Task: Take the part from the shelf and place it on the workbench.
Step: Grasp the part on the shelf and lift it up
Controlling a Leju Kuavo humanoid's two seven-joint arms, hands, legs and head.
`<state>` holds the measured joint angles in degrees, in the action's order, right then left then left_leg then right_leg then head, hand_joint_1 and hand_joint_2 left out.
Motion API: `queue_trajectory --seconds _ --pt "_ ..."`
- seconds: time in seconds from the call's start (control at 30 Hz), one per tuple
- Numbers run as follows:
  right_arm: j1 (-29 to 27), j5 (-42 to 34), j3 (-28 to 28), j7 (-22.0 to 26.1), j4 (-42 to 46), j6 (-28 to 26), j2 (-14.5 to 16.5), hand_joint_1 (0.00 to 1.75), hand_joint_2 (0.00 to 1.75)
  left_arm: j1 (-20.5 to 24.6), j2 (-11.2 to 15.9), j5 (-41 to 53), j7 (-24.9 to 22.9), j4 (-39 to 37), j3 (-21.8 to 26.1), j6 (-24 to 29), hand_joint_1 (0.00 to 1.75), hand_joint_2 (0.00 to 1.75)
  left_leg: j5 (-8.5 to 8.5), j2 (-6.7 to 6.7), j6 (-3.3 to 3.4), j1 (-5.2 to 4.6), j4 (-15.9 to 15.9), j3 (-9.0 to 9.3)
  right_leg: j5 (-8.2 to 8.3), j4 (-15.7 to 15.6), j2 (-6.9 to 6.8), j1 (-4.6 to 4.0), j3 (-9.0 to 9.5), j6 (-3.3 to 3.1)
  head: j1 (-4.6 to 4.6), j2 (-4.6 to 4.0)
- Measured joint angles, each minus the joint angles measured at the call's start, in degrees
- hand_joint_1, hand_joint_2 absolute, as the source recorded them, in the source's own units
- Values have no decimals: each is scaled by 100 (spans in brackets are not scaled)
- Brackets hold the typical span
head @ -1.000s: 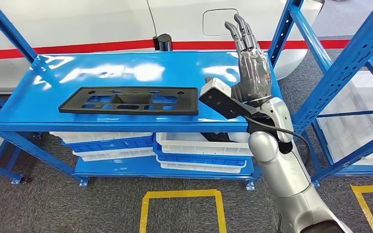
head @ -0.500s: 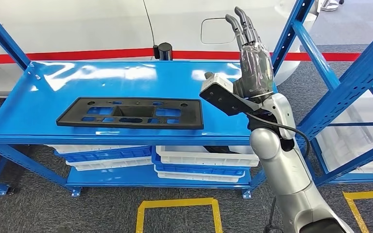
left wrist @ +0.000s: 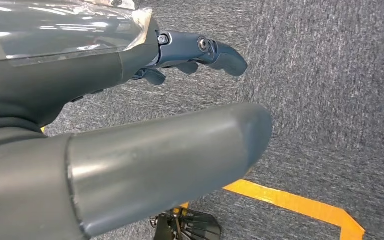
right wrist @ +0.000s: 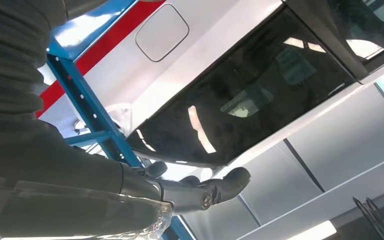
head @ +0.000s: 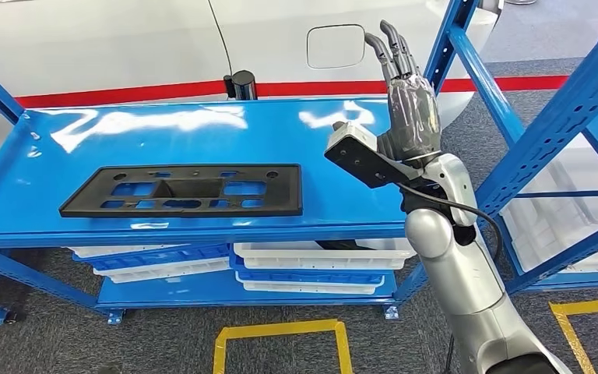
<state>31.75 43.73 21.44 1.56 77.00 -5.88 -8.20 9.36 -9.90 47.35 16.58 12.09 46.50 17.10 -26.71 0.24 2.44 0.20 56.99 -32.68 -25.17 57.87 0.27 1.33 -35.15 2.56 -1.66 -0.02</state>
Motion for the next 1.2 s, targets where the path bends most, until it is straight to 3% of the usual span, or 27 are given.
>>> queue_trajectory --seconds 0.13,0.3,0.73,1.0,1.2 --pt "-9 2 3 14 0 7 -21 0 175 0 -1 -9 19 0 -1 -15 0 0 -6 15 -20 2 -31 8 -10 0 1 -20 -1 -18 -1 0" --pt "-14 286 185 50 25 188 -41 0 175 2 -3 1 -11 0 -20 -44 0 0 -8 27 -150 1 -37 8 -10 4 0 -24 0 -24 -2 0" --pt "-154 856 1699 -131 427 619 -81 0 175 60 0 71 -69 0 -153 -94 0 0 -17 25 -143 -43 9 -9 -9 2 -8 4 16 -22 -3 0" --pt "-323 948 2625 -333 403 979 149 0 175 137 -19 61 -202 0 -184 -35 0 0 -21 25 -138 -45 12 -11 -9 2 -8 9 16 -22 -2 0" --pt "-134 761 3194 -377 -279 1041 503 0 175 171 -71 4 -306 0 -246 -2 0 0 -20 25 -138 -45 12 -9 -8 2 -10 8 17 -22 -2 0"
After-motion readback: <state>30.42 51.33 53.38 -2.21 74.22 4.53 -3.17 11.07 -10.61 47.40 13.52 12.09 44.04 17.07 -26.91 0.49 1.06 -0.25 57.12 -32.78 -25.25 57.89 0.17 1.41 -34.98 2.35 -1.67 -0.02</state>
